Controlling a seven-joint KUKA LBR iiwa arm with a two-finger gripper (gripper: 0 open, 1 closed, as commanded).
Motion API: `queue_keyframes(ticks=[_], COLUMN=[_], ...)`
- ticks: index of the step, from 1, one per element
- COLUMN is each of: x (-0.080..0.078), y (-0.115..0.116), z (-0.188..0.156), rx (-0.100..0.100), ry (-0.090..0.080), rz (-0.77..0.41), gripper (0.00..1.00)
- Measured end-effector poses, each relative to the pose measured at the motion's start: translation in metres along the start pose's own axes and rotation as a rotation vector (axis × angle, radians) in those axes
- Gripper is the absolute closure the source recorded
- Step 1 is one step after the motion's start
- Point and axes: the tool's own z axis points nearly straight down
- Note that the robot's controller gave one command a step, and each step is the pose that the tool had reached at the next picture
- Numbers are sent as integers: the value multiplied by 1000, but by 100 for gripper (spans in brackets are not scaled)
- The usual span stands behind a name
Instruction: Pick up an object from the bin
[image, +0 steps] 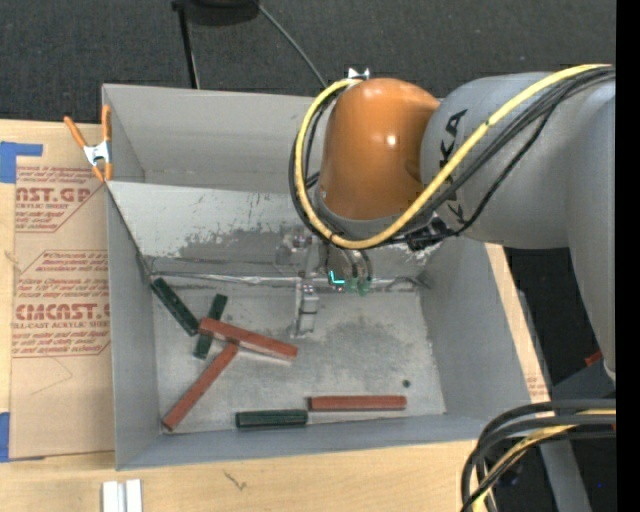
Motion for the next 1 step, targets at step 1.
queue_keyframes(ticks=[1], x=[-2], y=[-1], z=[-5], rx=[-1], ry=[-8], rz=[1], gripper=[0])
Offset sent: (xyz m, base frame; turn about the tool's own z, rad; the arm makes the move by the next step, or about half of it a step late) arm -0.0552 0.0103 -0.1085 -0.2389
